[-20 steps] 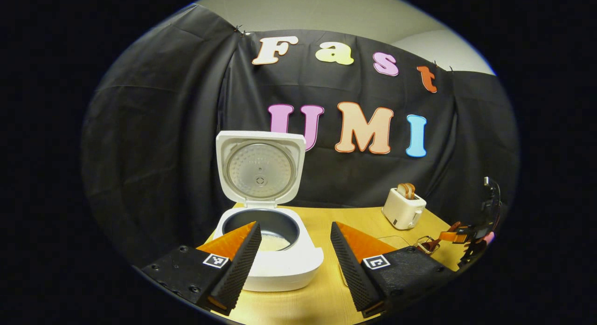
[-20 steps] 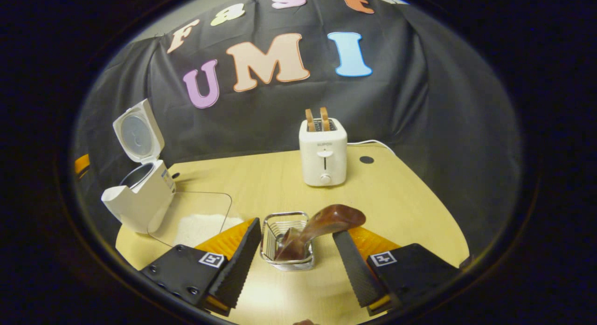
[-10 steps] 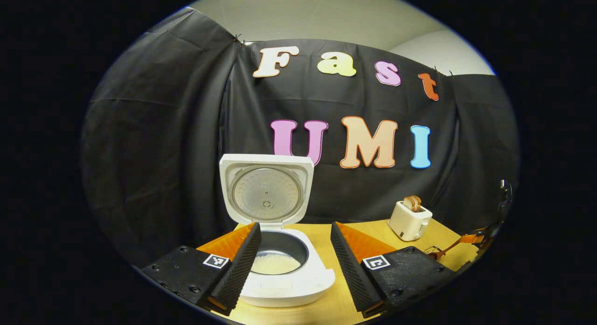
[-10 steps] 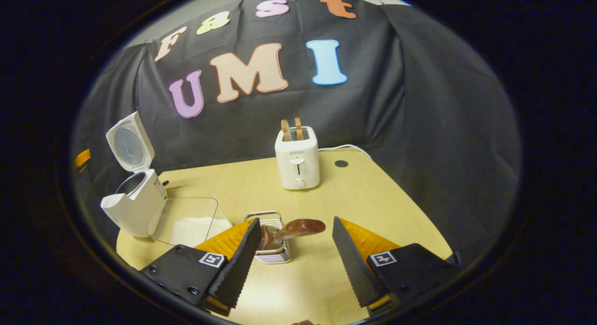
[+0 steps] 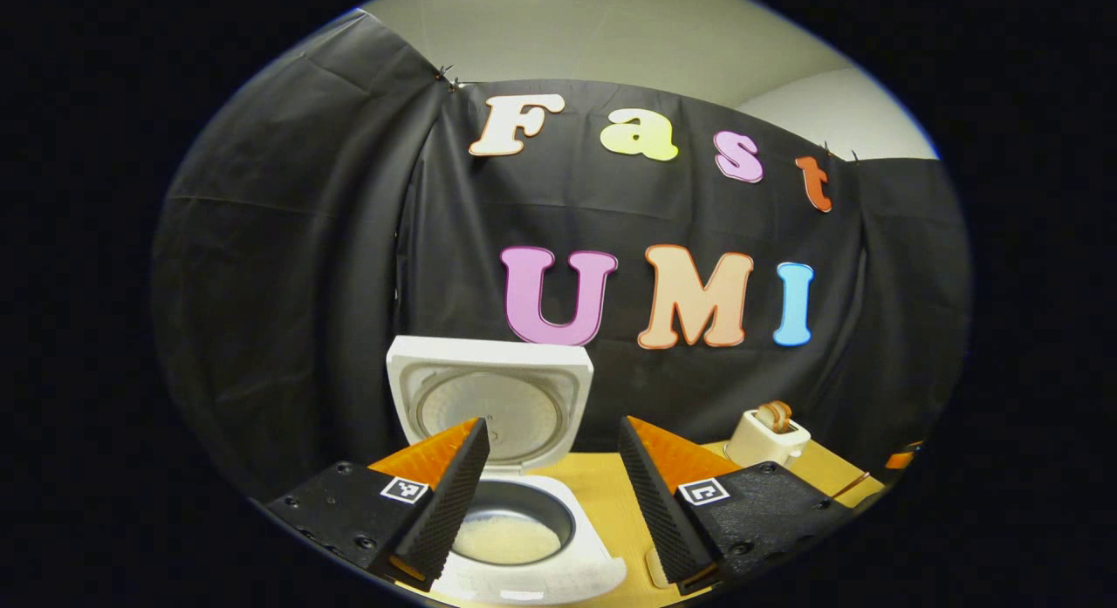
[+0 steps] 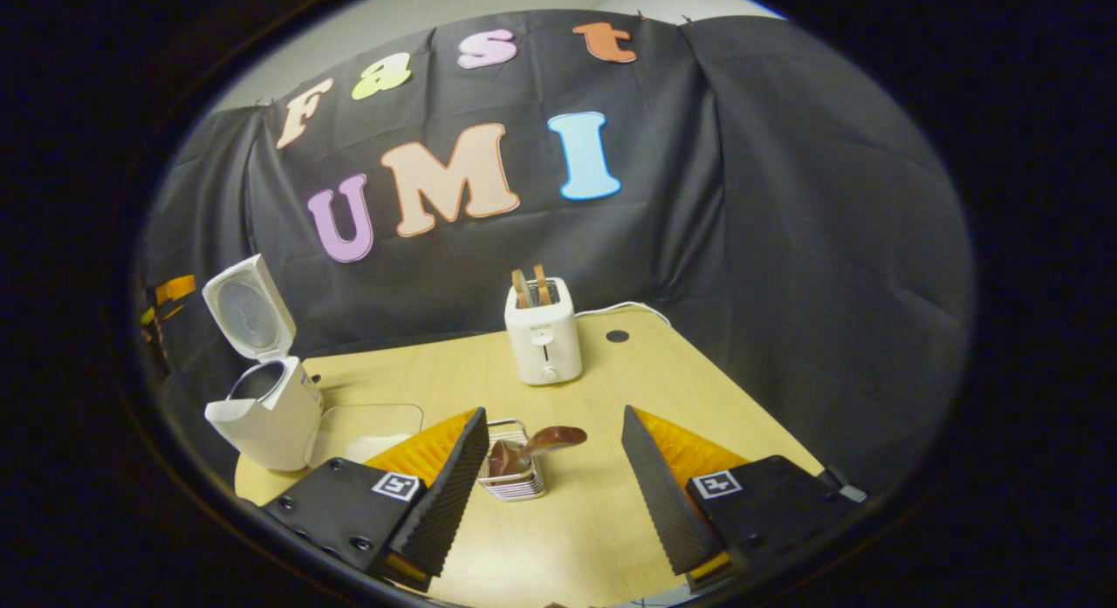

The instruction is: Close the left gripper, press the button to open the rice cooker; take a wooden spoon from the chopstick holder with the right hand, scoop a spoonful of rice and pour it into the rice cooker, then put the wooden spoon back into the chopstick holder.

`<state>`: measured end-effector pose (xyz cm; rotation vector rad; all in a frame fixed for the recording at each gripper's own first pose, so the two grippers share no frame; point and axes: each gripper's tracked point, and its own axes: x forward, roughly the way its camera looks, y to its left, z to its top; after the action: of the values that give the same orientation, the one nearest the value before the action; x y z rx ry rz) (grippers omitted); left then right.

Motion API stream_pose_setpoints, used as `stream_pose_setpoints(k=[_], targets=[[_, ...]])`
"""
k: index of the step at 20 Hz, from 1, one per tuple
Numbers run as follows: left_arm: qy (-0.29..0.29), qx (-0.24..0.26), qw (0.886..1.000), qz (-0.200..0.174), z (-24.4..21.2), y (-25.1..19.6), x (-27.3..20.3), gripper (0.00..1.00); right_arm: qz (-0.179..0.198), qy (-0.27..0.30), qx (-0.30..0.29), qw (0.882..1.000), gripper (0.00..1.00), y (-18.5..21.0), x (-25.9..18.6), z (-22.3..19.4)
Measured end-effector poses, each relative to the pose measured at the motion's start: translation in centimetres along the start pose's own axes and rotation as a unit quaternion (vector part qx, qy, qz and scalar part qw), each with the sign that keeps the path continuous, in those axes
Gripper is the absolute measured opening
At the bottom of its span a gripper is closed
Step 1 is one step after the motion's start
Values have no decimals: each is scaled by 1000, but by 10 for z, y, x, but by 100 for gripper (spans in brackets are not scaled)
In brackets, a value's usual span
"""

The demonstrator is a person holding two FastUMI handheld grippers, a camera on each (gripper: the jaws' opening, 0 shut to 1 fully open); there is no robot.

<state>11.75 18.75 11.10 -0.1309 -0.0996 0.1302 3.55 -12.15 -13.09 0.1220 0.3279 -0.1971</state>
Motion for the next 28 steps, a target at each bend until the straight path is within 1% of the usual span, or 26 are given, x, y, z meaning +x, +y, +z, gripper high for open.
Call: stream_pose_setpoints(k=[2, 3, 4, 5, 6, 8, 9, 10, 11, 12, 13, 14, 15, 16, 17, 20, 21, 23, 24, 25, 28], targets=[[-14, 9, 1000, 13, 19, 13, 24, 88, 0, -3, -2, 1000, 95, 8, -9, 4], [-21, 13, 1000, 19, 28, 20, 37, 84, 0, -6, -4, 1000, 95, 12, -13, 6], [-27, 14, 999, 23, 33, 25, 49, 84, 0, -8, -4, 1000, 95, 17, -18, 7], [-29, 10, 999, 24, 37, 30, 62, 84, 2, -8, -5, 1000, 95, 22, -21, 7], [-29, 3, 999, 27, 38, 35, 74, 87, 2, -7, -7, 1000, 95, 26, -24, 8], [-22, -11, 999, 42, 38, 50, 100, 87, 2, -6, -13, 1000, 95, 34, -30, 8], [-23, -14, 998, 49, 40, 57, 112, 91, 0, -6, -20, 1000, 95, 38, -32, 8], [-26, -13, 998, 54, 42, 64, 121, 87, -2, -7, -30, 1000, 95, 41, -33, 8], [-29, -6, 998, 56, 43, 68, 132, 87, -6, -6, -41, 999, 96, 42, -36, 7], [-28, 7, 998, 59, 42, 72, 143, 83, -11, -5, -51, 999, 96, 43, -37, 6], [-22, 22, 998, 63, 39, 76, 153, 87, -12, -4, -59, 998, 96, 46, -38, 5], [-18, 34, 997, 62, 37, 77, 160, 87, -12, -3, -63, 998, 95, 50, -39, 5], [-12, 45, 997, 62, 34, 77, 167, 83, -11, -1, -66, 998, 95, 54, -39, 4], [-3, 56, 996, 65, 28, 78, 171, 87, -9, 2, -70, 998, 95, 57, -41, 2], [6, 66, 996, 67, 24, 79, 175, 87, -8, 3, -73, 997, 95, 60, -41, 0], [18, 71, 995, 68, 16, 79, 185, 87, -5, 8, -79, 997, 95, 65, -44, -2], [24, 70, 995, 68, 10, 80, 184, 87, -5, 10, -79, 997, 95, 66, -44, -2], [17, 56, 996, 61, 11, 78, 185, 86, -4, 12, -78, 997, 95, 66, -45, -4], [20, 51, 997, 61, 9, 78, 185, 82, -4, 11, -77, 997, 95, 67, -46, -3], [20, 47, 997, 60, 10, 78, 184, 83, -3, 10, -75, 997, 96, 66, -46, -3], [30, 40, 997, 56, 6, 75, 178, 83, 6, 9, -68, 998, 96, 71, -46, -3]])
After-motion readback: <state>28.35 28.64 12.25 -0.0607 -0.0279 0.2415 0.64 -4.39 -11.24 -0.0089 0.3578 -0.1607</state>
